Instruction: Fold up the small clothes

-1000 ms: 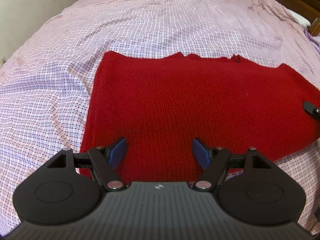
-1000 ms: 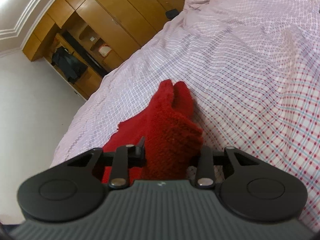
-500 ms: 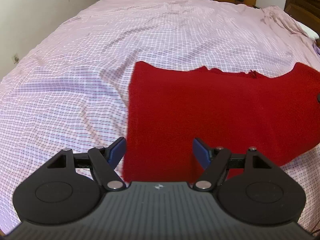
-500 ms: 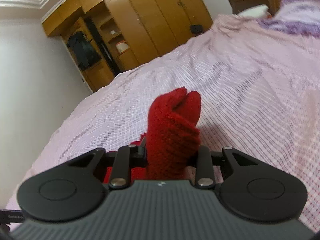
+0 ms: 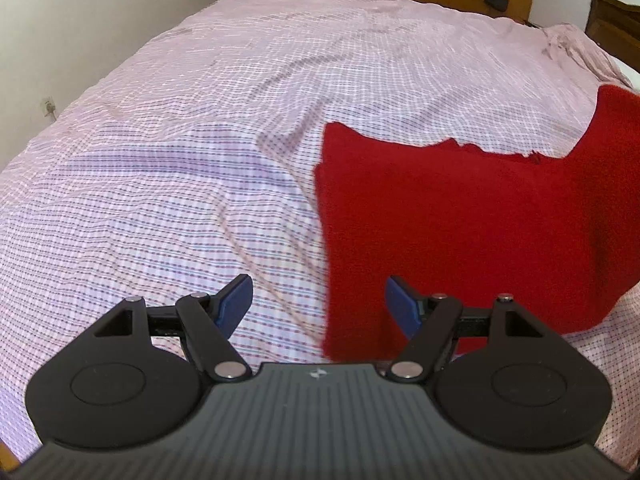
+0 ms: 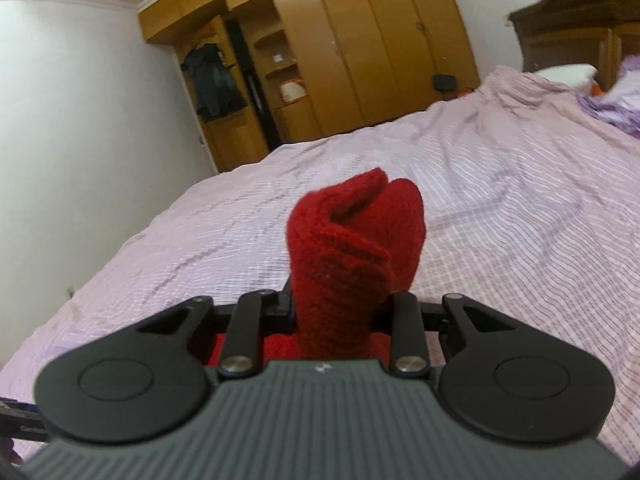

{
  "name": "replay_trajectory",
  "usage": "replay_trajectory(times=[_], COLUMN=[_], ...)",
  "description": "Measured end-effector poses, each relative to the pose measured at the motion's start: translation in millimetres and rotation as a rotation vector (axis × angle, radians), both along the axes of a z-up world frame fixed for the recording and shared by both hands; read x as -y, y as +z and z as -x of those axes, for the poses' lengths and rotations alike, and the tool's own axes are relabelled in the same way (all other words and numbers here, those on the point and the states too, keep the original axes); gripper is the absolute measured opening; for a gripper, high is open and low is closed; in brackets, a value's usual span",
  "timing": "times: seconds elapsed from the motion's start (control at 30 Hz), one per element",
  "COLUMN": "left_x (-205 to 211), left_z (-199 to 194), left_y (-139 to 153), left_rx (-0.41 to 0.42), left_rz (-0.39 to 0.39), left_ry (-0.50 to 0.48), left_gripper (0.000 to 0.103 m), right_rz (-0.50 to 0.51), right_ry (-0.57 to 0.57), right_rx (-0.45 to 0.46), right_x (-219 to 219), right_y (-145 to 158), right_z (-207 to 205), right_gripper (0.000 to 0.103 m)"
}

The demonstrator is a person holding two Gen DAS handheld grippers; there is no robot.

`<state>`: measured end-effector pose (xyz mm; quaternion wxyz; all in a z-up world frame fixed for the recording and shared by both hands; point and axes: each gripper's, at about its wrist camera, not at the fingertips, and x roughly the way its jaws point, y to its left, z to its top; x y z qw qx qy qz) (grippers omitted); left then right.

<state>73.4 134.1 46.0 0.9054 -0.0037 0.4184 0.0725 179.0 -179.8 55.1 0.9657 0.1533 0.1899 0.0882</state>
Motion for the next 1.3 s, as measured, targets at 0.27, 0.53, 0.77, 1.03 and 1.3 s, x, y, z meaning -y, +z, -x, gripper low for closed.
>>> replay_trajectory(times=[0.27,0.53,0.77,1.03,1.3], left_x=[-31.3,-61.6,-83.2,-107.3,-121.6], left_z=[6.1,12.3,18.6,31.7,48.5], left_y=[-5.0,-21.0,-30.5,-26.3,-23.5], left_rx=[0.008,-0.015,-0.016,0.001,0.003], left_rz=[0.027,0.072,0.113,0.137,0.135], left_ry=[0.056,0.103,0.130,0.161,0.177], left_gripper=[0.078,0.078,0.078,0.078,0.078], right_rz=[0.050,0.156,0.178,0.149,0.353], right_ry=[0.112,0.331,0.297,0.289,0.444], right_rx=[0.032,-0.112,-0.068,0.082,0.040], right_x=[-60.7,-142.2,-148.0,-175.1,-219.9], right_y=[13.5,-35.8,-41.6,-0.2,-55.1], right_z=[-9.1,-14.1,-9.7,8.1,40.1], right_gripper=[0.029,0.028,0.026,0.025,0.030])
